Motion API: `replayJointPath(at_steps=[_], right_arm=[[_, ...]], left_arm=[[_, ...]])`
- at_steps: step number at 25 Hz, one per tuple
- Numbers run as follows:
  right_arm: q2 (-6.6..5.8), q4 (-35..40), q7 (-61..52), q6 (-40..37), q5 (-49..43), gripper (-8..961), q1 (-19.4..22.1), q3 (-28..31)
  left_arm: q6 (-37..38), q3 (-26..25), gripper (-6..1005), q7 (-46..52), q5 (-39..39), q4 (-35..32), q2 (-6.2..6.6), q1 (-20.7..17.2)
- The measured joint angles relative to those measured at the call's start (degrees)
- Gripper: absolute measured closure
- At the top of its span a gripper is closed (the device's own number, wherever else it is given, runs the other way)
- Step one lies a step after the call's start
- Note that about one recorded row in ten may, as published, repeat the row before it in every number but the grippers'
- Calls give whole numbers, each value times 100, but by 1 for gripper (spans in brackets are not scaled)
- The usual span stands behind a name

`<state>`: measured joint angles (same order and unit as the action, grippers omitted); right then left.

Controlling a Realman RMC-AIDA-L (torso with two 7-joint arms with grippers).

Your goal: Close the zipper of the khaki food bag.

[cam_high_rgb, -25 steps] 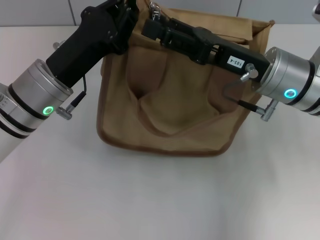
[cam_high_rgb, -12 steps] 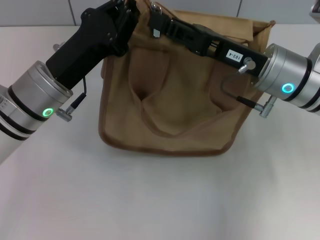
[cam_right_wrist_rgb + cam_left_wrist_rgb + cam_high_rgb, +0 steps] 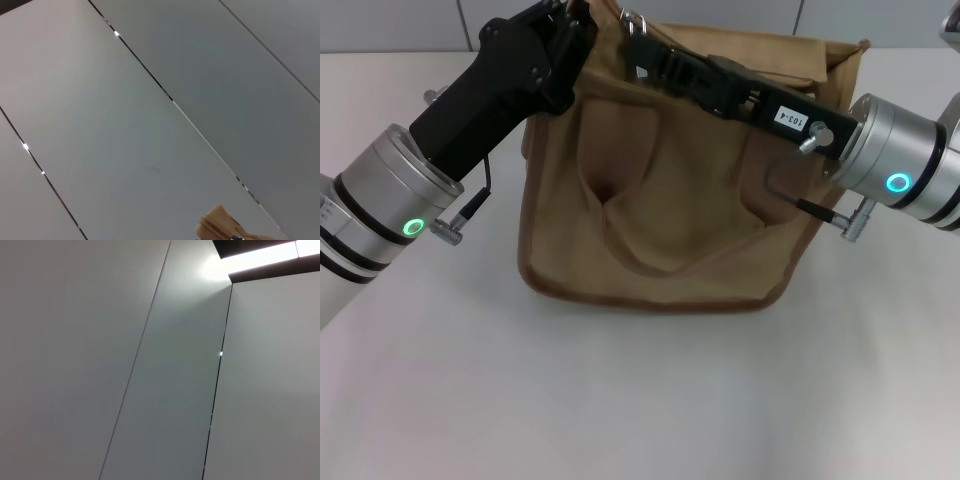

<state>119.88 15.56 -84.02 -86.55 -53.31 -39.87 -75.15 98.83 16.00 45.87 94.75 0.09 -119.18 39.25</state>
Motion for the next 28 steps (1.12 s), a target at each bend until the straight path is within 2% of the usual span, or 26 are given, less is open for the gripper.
replayJointPath(at_steps=[5,16,20,28], right_arm=[[-20,-1,-4,-15,-6,952,64,0],[-68,47,-172,-39,-13,931,495,53],[-123,60,-297,-64,-13,924,665,70],[-217,90,-412,-262,9,909,967,102]], left_arm=[[9,-1,960,0,-2,-1,0,-34],[12,-407,960,0,-2,-74,20,-370],[29,-658,959,0,-6,-130,32,-587],[38,-812,959,0,-11,-168,34,-796]])
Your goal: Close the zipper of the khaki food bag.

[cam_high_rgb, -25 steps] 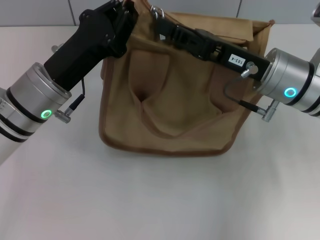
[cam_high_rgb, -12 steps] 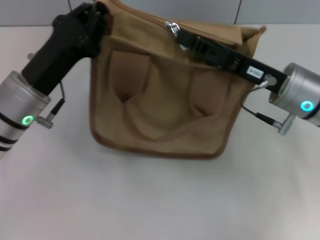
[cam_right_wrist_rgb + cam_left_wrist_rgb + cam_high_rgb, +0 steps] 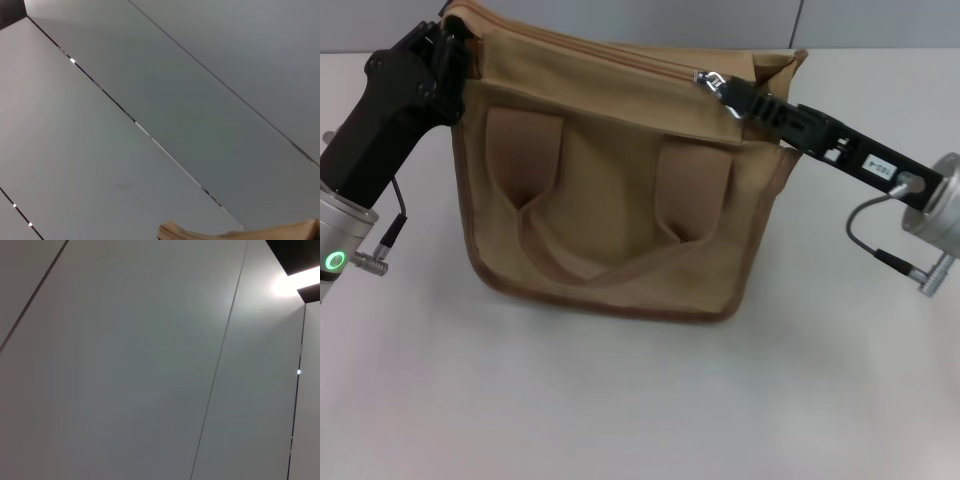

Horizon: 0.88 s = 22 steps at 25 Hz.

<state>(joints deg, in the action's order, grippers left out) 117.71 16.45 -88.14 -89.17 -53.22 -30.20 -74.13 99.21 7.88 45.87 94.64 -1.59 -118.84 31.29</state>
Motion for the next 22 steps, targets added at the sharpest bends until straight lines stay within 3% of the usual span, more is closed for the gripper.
replayJointPath(at_steps=[10,18,22], right_arm=[[-49,41,-15,-200,2,890,330,256],[34,86,666,-509,14,875,650,635],[74,75,1166,-701,14,712,722,651]], left_arm=[[-90,2,958,0,4,1,-1,-44],[-86,37,958,-707,33,74,-11,-210],[-97,84,843,-709,40,43,4,-293]])
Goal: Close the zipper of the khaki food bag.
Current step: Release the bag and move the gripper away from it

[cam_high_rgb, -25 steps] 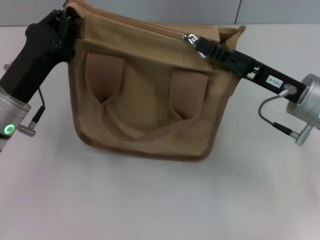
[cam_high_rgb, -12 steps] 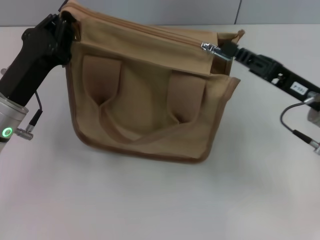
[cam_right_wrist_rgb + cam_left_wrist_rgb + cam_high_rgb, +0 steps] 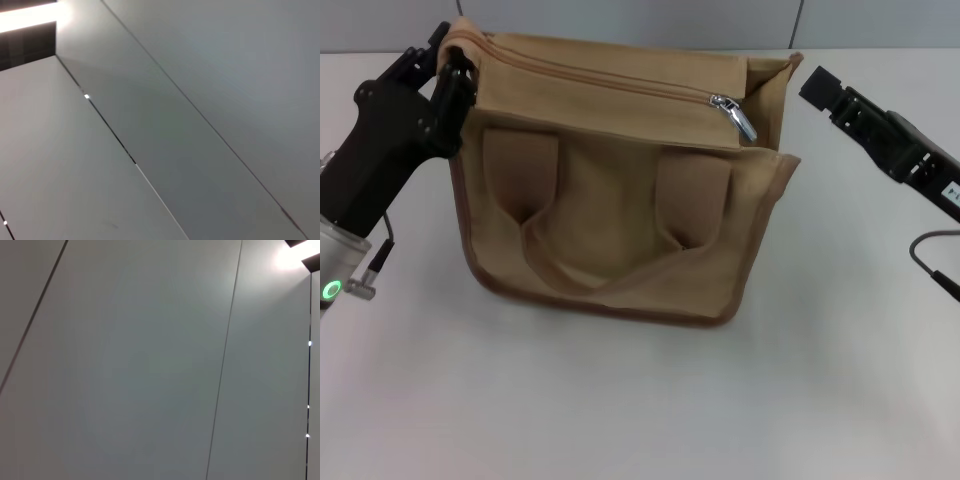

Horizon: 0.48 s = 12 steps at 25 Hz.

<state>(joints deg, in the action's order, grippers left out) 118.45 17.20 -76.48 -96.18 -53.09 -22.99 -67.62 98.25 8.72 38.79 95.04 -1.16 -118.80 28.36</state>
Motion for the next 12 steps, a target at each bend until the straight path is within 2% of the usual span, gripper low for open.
replayJointPath(at_steps=[2,6,7,9,12], right_arm=[[48,-11,381,-79,-6,629,59,1],[63,-16,677,-112,-21,459,102,2],[76,-28,925,-116,-24,434,136,-19],[88,-89,1236,-116,-25,385,162,-30],[92,-221,1624,-198,-25,310,173,-10]], left_arm=[[24,32,767,-29,8,-34,6,-105],[-2,9,648,-30,-6,-74,10,-260],[-28,-12,618,-30,-19,-101,10,-436],[-44,-28,558,-31,-21,-106,12,-517],[-89,-128,417,-26,-26,-166,18,-851]])
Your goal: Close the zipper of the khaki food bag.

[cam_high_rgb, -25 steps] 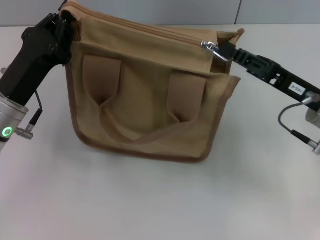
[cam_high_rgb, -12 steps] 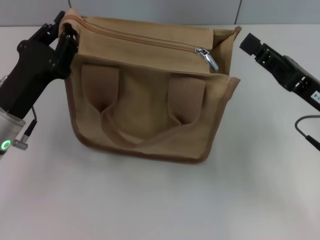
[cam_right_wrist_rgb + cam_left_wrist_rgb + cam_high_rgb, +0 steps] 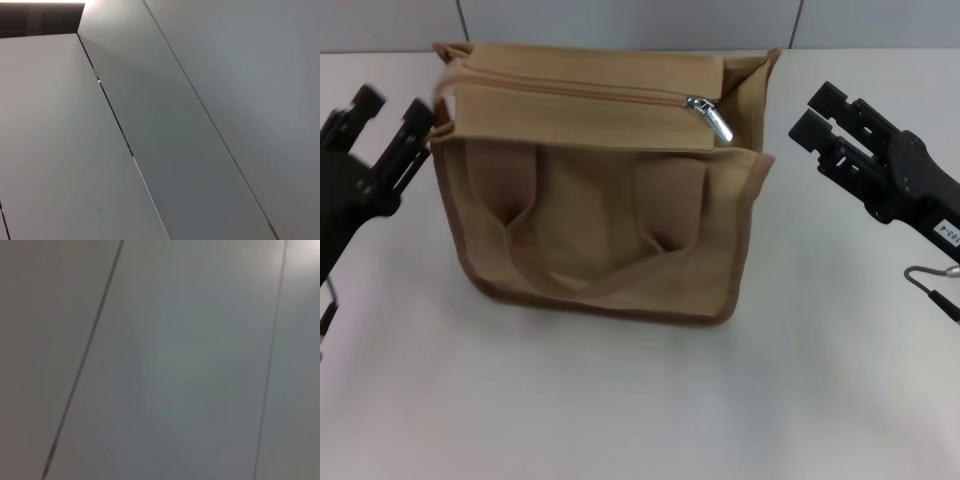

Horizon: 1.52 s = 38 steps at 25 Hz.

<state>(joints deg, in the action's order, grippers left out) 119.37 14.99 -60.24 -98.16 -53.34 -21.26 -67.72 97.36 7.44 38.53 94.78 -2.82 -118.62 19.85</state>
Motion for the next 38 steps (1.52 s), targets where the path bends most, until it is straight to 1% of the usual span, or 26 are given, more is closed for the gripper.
replayJointPath(at_steps=[1,2,3,5,8,9,10,11,13,15,16,17,18,19,20,21,22,23,24,25,26,32,33,34,35,38], right_arm=[[0,0,0,0,0,286,0,0],[0,-16,99,-60,0,261,3,-7],[-1,-10,203,-134,-17,236,6,-34],[-11,29,477,-410,-194,226,-2,-120],[-11,34,648,-607,-317,216,-2,-124],[-11,34,648,-607,-317,216,-2,-124],[-8,34,862,-697,-335,216,16,-137],[-8,34,862,-697,-335,216,16,-137],[-7,40,1059,-784,-438,215,20,-175],[-26,152,1077,-776,-934,215,-73,-194],[-26,152,1077,-776,-934,215,-73,-194],[-42,279,989,-707,-1389,215,-154,-196],[-41,352,945,-680,-1617,215,-187,-197],[-41,352,945,-680,-1617,215,-187,-197],[-30,477,889,-624,-2009,215,-219,-199],[-30,477,889,-624,-2009,215,-219,-199],[-15,591,819,-474,-2327,215,-242,-208],[-15,591,819,-474,-2327,215,-242,-208],[-11,618,754,-366,-2453,215,-264,-213],[-7,644,610,-141,-2708,215,-335,-227],[-4,645,573,-14,-2908,216,-381,-235],[11,648,827,83,-3015,216,-336,-280],[11,644,907,81,-3020,216,-332,-361],[11,644,907,81,-3020,216,-332,-361],[12,641,958,91,-3021,216,-332,-391],[21,619,1107,143,-3015,216,-319,-415]], left_arm=[[0,0,370,0,0,0,0,0],[59,-15,323,3,-1,-24,5,-198],[59,-15,313,3,-1,-24,5,-198],[116,13,293,1,20,-145,7,-473],[297,110,263,44,38,-246,15,-737],[297,110,253,44,38,-246,15,-737],[557,273,243,50,45,-335,23,-839],[557,273,233,50,45,-335,23,-839],[800,518,213,53,47,-480,26,-889],[1210,1299,213,57,53,-922,39,-939],[1210,1299,213,57,53,-922,39,-939],[1339,2148,213,72,55,-1367,74,-945],[1339,2585,213,121,55,-1605,108,-949],[1339,2585,213,121,55,-1605,108,-949],[1339,2896,213,236,55,-1783,146,-945],[1340,3121,213,325,57,-1909,179,-938],[1340,3121,213,325,57,-1909,179,-938],[1368,3569,213,684,55,-2156,278,-876],[1371,3657,213,741,55,-2188,298,-858],[1371,3890,213,846,67,-2258,339,-810],[1359,4025,213,890,214,-2331,345,-756],[1202,3988,213,1113,798,-2395,277,-552],[1128,3986,213,1118,868,-2376,239,-532],[1128,3986,213,1118,868,-2376,239,-532],[1068,3985,213,1120,901,-2376,182,-534],[1054,3985,213,1118,911,-2376,168,-536]])
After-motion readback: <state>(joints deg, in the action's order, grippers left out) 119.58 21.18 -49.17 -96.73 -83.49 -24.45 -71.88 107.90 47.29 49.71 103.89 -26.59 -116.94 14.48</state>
